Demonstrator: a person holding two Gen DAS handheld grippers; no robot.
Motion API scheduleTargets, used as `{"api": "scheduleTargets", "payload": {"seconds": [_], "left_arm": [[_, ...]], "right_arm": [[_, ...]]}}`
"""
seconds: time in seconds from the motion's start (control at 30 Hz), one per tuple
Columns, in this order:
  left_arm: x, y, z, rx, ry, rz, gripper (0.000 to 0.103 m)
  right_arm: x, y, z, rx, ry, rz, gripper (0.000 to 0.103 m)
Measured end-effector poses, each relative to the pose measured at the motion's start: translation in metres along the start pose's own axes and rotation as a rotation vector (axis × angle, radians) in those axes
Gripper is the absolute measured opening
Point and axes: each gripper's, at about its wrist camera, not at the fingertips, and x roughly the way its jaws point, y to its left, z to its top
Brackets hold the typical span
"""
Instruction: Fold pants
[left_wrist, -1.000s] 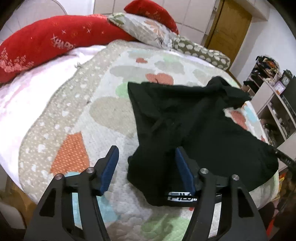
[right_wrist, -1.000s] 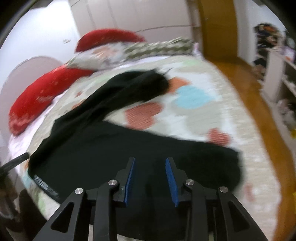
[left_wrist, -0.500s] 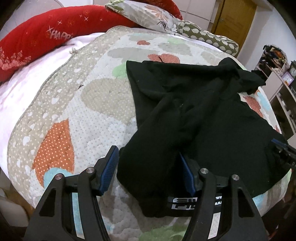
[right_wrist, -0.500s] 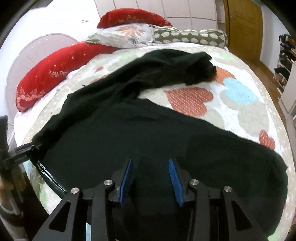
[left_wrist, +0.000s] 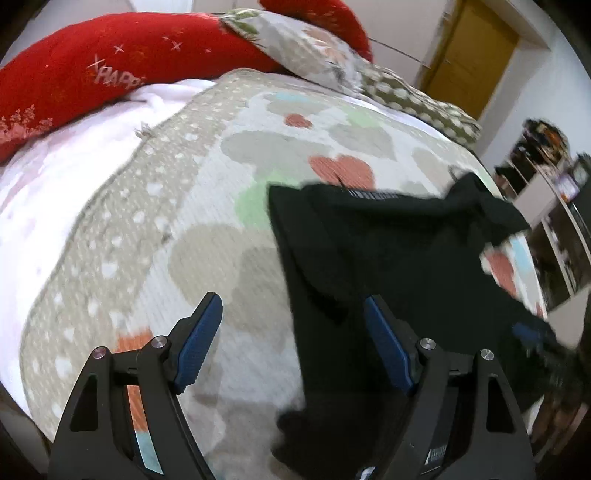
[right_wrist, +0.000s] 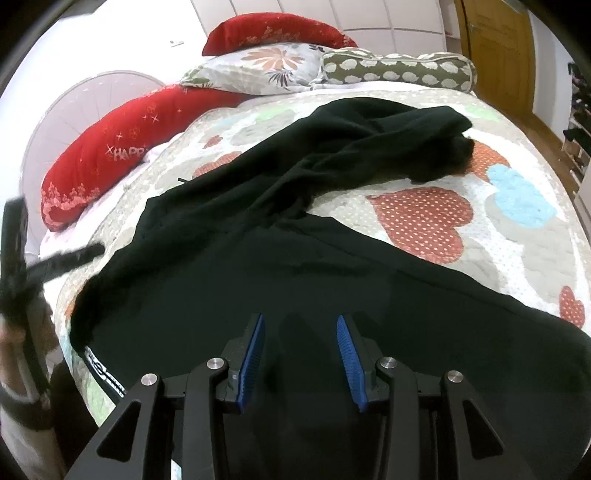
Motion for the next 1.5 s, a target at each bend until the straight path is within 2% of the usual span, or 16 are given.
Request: {"api": "scheduleTargets", "payload": {"seconds": [0.13, 0.43, 0.57, 0.6, 0.63, 0.73, 0.87, 0.93, 1.0, 1.07, 1.13, 1.17, 1.23, 1.27, 1.33, 1.5], "left_arm": [[-0.001, 0.005, 0.021, -0.018, -0.027, -0.046, 0.080], [0.089, 0.012, 0.061, -0.016, 0.128, 0.024, 0.080], [0.107, -0.001, 0.075, 0.041, 0.135, -0.005, 0.081], [0.107, -0.006, 0.077, 0.061, 0.131, -0.030, 0.061], [0.107, -0.011, 0.079, 0.076, 0.133, -0.075, 0.024], [0.084, -0.029, 0.079, 0.152, 0.084, -0.122, 0.006], [-0.011, -0.067, 0.051, 0.280, -0.062, -0.358, 0.006], [-0.067, -0.084, 0.017, 0.391, -0.154, -0.448, 0.006], [-0.101, -0.098, -0.025, 0.479, -0.158, -0.512, 0.006], [-0.109, -0.104, -0.067, 0.531, -0.104, -0.514, 0.006], [-0.092, -0.094, -0.096, 0.481, -0.014, -0.501, 0.006], [-0.081, -0.090, -0.100, 0.456, 0.022, -0.486, 0.006], [-0.057, -0.082, -0.102, 0.397, 0.045, -0.354, 0.006], [-0.051, -0.078, -0.102, 0.381, 0.053, -0.329, 0.006], [-0.046, -0.063, -0.099, 0.305, 0.074, -0.374, 0.007], [-0.052, -0.061, -0.097, 0.322, 0.059, -0.365, 0.007]], "right_arm": [[0.008, -0.002, 0.002, -0.001, 0.014, 0.000, 0.040], [0.014, -0.011, 0.004, 0.018, 0.013, 0.042, 0.043], [0.011, -0.019, 0.007, 0.042, -0.015, 0.053, 0.043], [0.010, -0.021, 0.008, 0.050, -0.028, 0.046, 0.043], [0.005, -0.024, 0.009, 0.067, -0.050, 0.037, 0.043], [-0.009, -0.031, 0.009, 0.118, -0.106, 0.047, 0.043], [-0.030, -0.039, 0.009, 0.140, -0.160, 0.021, 0.043], [-0.042, -0.045, 0.007, 0.163, -0.188, 0.010, 0.043], [-0.052, -0.054, 0.004, 0.190, -0.213, 0.012, 0.043], [-0.063, -0.067, 0.002, 0.217, -0.234, 0.006, 0.043], [-0.071, -0.075, -0.001, 0.241, -0.244, -0.001, 0.043], [-0.074, -0.078, -0.001, 0.249, -0.247, -0.005, 0.043], [-0.082, -0.084, -0.001, 0.271, -0.259, -0.008, 0.043], [-0.085, -0.088, -0.001, 0.288, -0.261, -0.007, 0.044], [-0.088, -0.095, 0.000, 0.307, -0.251, -0.001, 0.049], [-0.074, -0.101, 0.030, 0.297, -0.229, -0.017, 0.050]]}}
